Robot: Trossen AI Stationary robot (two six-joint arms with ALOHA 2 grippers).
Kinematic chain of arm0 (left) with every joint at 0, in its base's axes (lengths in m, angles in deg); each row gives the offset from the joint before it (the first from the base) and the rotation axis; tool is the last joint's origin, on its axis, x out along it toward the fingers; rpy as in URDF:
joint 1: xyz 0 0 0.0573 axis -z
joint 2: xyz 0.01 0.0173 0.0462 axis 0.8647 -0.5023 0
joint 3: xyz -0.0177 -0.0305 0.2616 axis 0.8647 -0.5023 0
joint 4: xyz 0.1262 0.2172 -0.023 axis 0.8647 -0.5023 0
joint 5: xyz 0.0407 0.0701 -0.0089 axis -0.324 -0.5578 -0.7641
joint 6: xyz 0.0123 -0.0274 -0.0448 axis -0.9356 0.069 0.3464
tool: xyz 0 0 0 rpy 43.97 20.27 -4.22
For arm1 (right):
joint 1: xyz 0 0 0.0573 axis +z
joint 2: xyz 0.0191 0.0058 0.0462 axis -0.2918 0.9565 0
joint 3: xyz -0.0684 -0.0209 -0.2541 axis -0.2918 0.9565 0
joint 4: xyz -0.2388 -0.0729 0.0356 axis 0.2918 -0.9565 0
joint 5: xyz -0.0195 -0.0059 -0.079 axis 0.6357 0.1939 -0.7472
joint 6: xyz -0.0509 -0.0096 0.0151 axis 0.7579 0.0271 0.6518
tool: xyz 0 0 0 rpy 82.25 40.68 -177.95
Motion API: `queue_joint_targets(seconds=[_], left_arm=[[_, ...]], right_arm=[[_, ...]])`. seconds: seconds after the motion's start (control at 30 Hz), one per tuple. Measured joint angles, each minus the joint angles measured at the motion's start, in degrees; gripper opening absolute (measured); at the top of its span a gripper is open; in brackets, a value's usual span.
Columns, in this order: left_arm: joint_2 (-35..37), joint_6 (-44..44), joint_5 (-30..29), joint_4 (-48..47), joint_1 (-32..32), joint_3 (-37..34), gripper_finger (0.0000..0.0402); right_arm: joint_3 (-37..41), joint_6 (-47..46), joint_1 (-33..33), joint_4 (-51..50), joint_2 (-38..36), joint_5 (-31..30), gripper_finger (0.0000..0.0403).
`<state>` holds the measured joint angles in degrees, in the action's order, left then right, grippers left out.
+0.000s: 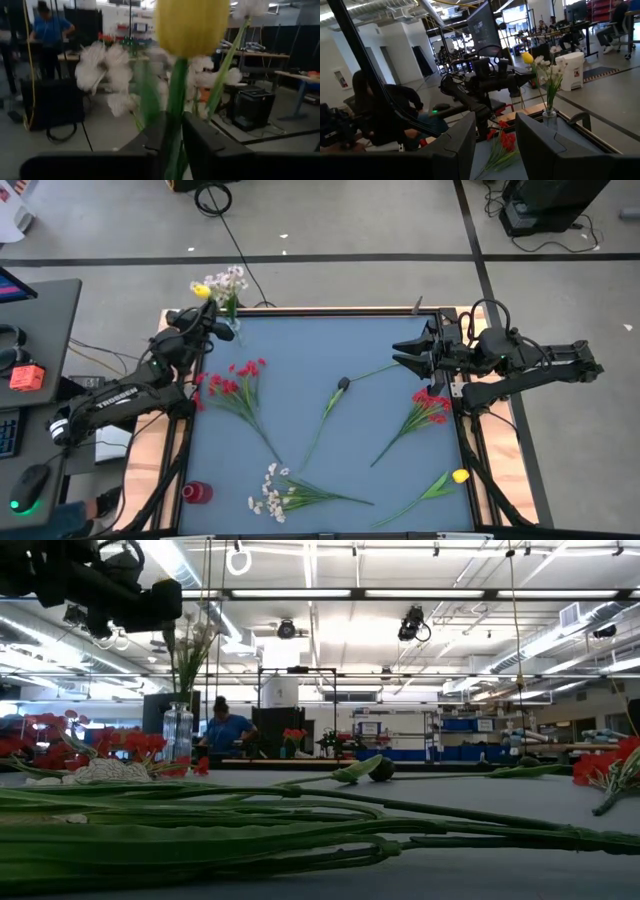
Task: Sort flowers into vase by color
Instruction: Put the left yellow flower into the transparent vase, then put the yellow flower into the transparent vase
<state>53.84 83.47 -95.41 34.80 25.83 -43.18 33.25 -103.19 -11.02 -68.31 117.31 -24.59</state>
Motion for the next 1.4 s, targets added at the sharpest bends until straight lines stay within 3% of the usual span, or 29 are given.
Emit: queue_joint_targets(seconds=[0.23,0.47,0.67,0.87,0.97,1.07,1.27,1.4], left_arm=[[0.0,5.5,0.5,-5.5,0.1,0.2,0.0117],[0.3,11.6,2.7,-21.6,1.6,5.5,0.0147],[0.4,24.9,12.3,-42.9,2.5,11.5,0.0160],[0.4,34.4,26.2,-52.5,6.6,12.4,0.0160],[-0.4,40.6,30.8,-52.7,11.1,12.4,0.0158],[-3.2,45.5,31.7,-50.0,17.9,12.4,0.0148],[-15.8,49.3,27.7,-30.5,31.3,12.4,0.0138],[-25.8,50.2,25.3,-22.2,35.7,12.4,0.0137]], right_arm=[[0.0,0.0,0.0,0.0,0.0,0.0,0.0147],[0.0,0.0,0.0,0.0,0.0,0.0,0.0147],[0.0,0.0,0.0,0.0,0.0,0.0,0.0147],[0.0,0.0,0.0,0.0,0.0,0.0,0.0147],[0.0,0.0,0.0,0.0,0.0,0.0,0.0147],[0.0,0.0,0.0,0.0,0.0,0.0,0.0147],[0.0,0.0,0.0,0.0,0.0,0.0,0.0147],[0.0,0.0,0.0,0.0,0.0,0.0,0.0147]])
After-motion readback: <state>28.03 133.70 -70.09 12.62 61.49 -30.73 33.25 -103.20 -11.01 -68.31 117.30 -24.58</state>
